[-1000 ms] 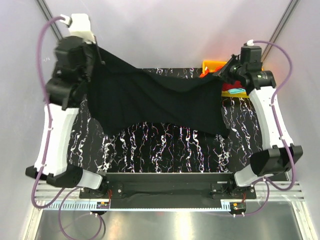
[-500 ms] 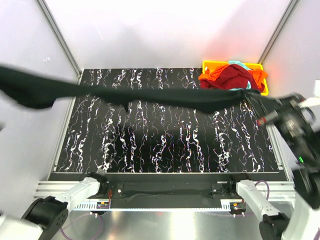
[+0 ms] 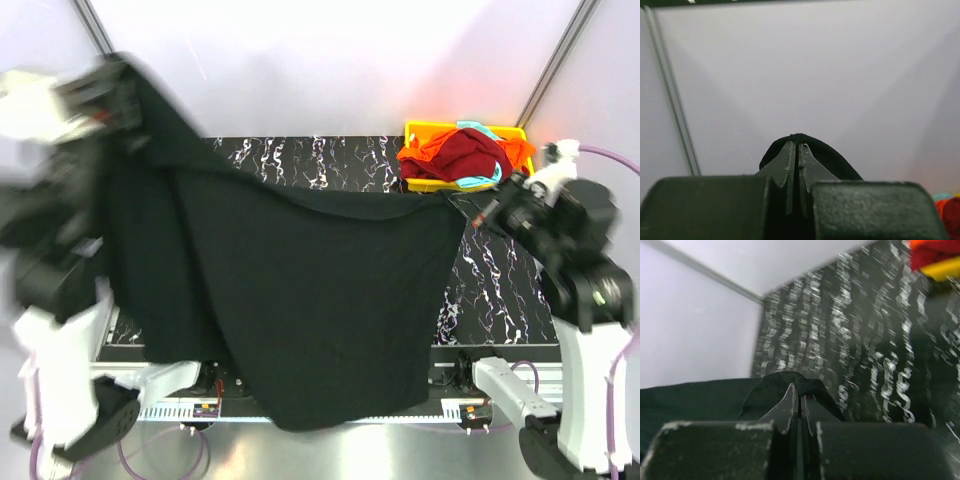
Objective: Fold and stack the t-shirts
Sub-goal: Flatten the tshirt out
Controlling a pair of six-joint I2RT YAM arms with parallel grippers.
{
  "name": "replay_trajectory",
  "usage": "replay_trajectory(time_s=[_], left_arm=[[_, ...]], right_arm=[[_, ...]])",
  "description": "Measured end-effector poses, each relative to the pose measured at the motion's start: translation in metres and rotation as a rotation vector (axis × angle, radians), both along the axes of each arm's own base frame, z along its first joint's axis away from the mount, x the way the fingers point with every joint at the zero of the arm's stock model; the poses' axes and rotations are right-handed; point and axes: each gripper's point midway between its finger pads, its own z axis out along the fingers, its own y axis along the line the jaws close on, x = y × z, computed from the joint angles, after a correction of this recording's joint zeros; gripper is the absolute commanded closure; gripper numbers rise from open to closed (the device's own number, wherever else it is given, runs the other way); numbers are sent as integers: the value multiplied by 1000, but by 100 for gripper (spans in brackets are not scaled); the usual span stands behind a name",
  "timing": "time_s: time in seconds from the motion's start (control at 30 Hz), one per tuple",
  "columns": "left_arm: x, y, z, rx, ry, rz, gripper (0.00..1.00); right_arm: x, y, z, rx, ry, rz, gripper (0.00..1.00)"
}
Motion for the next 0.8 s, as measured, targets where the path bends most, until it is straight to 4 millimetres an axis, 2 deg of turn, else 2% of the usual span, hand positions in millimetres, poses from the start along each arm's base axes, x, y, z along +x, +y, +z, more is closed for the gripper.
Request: replay_trajectory(time_s=[0.07, 0.17, 0.23, 0.27, 0.3, 0.33, 0.4, 0.5, 0.53, 0.6, 0.67, 0.73, 0.8], left_arm=[[61, -21, -34, 36, 108, 10, 100], [148, -49, -103, 103, 282, 27, 100], [216, -65, -166, 160, 419, 49, 100], [243, -70, -194, 183, 473, 60, 100], [276, -75, -232, 211, 540, 73, 100], [298, -77, -259, 226, 585, 82, 100], [345, -82, -336, 263, 722, 93, 100], [393, -89, -438, 284, 900, 82, 100], [406, -93, -463, 281, 937, 70, 100], [422, -97, -500, 269, 995, 57, 100], [429, -101, -517, 250, 1024, 45, 100], [433, -103, -516, 220, 1024, 33, 100], [437, -107, -502, 188, 996, 17, 100]], right_arm=[[23, -4, -30, -20, 97, -36, 100], [63, -12, -84, -71, 242, -108, 100], [88, -21, -121, -124, 332, -162, 100], [103, -26, -140, -157, 379, -188, 100], [117, -31, -159, -190, 423, -213, 100], [132, -37, -176, -224, 459, -236, 100], [157, -51, -208, -281, 521, -278, 100], [183, -78, -252, -338, 609, -341, 100], [188, -86, -263, -347, 632, -355, 100], [197, -106, -282, -361, 678, -394, 100], [205, -120, -292, -367, 699, -418, 100], [210, -126, -295, -368, 701, -426, 100], [214, -125, -292, -365, 687, -419, 100]])
